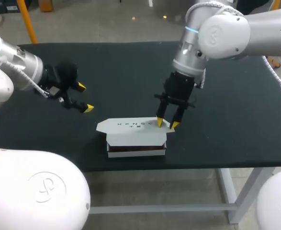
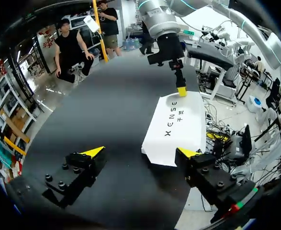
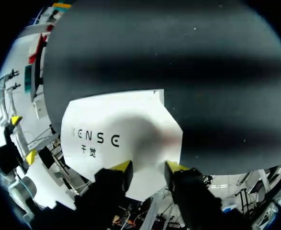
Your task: Assemble the packaging by folding the flat box into shape, placing the metal phone stand inside, and closing the box properly
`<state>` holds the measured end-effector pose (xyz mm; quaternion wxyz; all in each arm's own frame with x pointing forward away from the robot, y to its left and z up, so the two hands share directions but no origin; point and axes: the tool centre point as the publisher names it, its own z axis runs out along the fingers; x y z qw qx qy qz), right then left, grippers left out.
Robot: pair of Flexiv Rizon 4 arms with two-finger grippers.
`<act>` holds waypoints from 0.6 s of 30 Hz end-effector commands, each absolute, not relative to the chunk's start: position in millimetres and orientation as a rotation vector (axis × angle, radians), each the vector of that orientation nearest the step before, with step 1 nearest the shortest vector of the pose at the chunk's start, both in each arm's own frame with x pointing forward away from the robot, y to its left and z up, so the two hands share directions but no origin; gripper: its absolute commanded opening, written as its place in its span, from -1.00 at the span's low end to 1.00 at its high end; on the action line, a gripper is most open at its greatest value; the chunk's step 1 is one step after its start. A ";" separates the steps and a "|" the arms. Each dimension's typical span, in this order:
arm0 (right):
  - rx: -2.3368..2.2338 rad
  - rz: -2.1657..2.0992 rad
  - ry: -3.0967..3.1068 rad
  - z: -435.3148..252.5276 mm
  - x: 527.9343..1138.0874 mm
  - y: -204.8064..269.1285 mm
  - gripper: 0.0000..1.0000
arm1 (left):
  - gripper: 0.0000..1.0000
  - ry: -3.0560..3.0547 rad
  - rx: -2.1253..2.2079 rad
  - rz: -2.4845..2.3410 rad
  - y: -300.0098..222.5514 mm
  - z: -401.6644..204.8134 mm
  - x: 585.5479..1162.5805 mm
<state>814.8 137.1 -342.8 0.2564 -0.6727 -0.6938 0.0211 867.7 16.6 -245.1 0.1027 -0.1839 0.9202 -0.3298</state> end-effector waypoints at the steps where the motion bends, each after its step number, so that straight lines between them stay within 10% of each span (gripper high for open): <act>1: -1.833 0.050 -1.885 -342.1 812.1 136.4 -0.04 | 1.00 2.718 -1.089 -0.822 4.4 -249.9 883.6; 18: -1.844 0.038 -1.882 -343.1 814.1 134.3 -0.06 | 1.00 2.315 -1.668 -0.476 -5.0 -259.4 898.5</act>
